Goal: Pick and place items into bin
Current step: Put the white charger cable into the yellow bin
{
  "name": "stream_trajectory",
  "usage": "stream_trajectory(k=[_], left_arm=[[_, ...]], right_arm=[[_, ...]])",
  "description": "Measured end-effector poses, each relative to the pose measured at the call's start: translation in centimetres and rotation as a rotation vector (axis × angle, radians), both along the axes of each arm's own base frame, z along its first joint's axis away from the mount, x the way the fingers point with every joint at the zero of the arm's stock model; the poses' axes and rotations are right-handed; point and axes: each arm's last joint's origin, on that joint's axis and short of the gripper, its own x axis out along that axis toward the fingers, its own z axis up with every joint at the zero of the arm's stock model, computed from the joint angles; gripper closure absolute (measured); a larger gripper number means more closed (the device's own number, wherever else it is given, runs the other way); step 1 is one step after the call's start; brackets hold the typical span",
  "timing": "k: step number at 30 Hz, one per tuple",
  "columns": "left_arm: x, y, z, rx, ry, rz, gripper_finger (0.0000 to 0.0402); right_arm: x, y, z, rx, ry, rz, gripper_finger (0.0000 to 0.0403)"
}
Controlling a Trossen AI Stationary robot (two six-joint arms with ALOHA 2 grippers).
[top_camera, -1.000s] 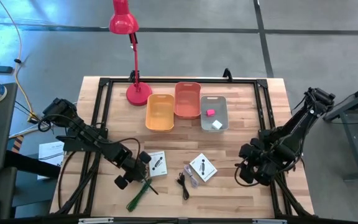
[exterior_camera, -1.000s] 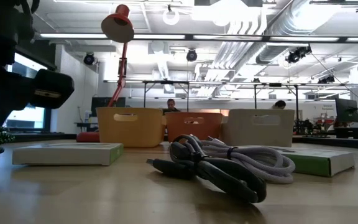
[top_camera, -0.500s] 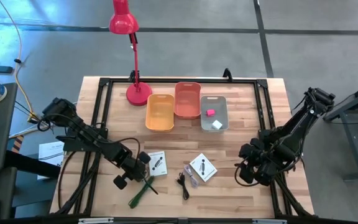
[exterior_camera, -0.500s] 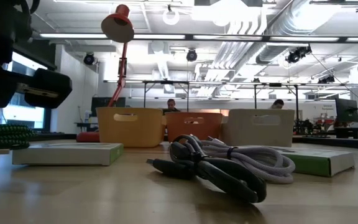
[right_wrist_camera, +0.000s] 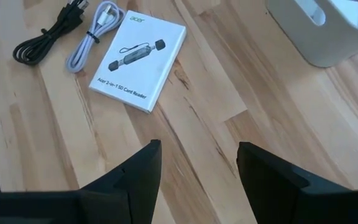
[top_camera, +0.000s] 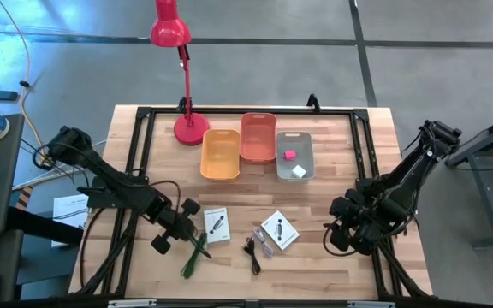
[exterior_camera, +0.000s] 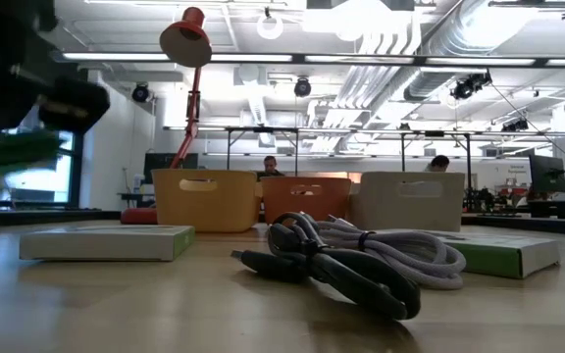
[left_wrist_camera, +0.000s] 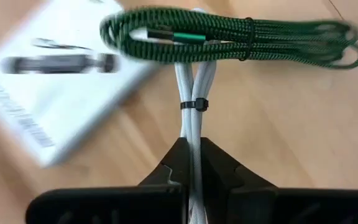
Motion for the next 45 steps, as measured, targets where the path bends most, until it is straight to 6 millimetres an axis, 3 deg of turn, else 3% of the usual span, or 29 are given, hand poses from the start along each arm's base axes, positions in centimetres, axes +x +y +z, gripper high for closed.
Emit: stream_trajectory(k=[5,11,26,34,45], left_arm=[[-0.9,1.1,2.3,0.145,-0.095,0.092,0.04],[-0.9,2.0,4.1,0.417,-0.04,0.036,0.0401],[2.4,5.4,9.4,0.492,-0.27,0.088,0.0401],[2.9,9.1,9.6,0.6,-0.242,0.281,0.0401],[4.2,16.3,8.8,0.533,-0.241,0.512,0.0401]], right_arm=[[0.0,-0.1,0.0,-0.017,0.001,-0.004,0.0204],[0.2,-0.6,-0.1,-0.029,0.011,-0.023,0.0204],[0.6,-0.9,0.0,-0.041,-0.003,-0.046,0.0204],[0.6,-0.9,0.0,-0.042,-0.005,-0.048,0.0204],[0.8,-1.1,0.0,-0.068,-0.019,-0.054,0.0204]])
